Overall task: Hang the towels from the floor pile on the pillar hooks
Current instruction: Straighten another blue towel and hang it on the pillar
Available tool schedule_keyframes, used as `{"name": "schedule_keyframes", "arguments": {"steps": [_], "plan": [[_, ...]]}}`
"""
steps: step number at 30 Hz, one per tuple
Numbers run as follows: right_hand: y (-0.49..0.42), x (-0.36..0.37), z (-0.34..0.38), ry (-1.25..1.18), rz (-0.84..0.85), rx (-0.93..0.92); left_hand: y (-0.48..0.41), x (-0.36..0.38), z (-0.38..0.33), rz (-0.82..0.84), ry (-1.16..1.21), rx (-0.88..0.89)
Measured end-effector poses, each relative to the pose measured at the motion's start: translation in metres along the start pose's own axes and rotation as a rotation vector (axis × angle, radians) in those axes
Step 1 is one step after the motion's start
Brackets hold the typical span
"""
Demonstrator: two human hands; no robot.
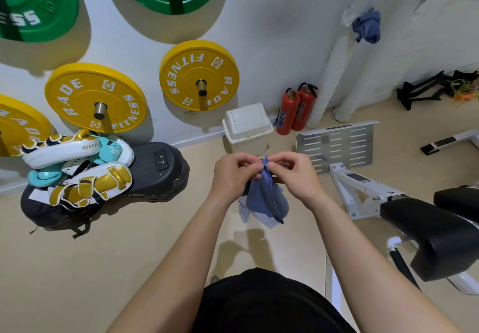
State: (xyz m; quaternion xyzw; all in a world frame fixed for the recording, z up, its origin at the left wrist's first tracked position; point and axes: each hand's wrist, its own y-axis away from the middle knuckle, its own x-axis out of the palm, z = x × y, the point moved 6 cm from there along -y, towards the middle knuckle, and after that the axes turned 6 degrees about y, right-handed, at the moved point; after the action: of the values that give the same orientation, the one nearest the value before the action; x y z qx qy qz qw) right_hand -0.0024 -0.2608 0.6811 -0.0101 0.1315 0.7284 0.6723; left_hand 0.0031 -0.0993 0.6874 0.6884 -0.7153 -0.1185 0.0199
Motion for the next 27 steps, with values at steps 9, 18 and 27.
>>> {"name": "schedule_keyframes", "arguments": {"steps": [9, 18, 27], "plan": [[0.005, 0.0, 0.002, -0.019, -0.005, 0.016, 0.005, 0.001, 0.0, -0.039, -0.04, 0.052], [0.01, 0.006, 0.006, -0.005, 0.072, 0.011, 0.009, 0.0, 0.001, -0.043, -0.036, 0.055], [-0.005, -0.004, 0.037, 0.295, 0.073, -0.14, -0.003, -0.002, -0.01, 0.091, -0.001, 0.071]]}}
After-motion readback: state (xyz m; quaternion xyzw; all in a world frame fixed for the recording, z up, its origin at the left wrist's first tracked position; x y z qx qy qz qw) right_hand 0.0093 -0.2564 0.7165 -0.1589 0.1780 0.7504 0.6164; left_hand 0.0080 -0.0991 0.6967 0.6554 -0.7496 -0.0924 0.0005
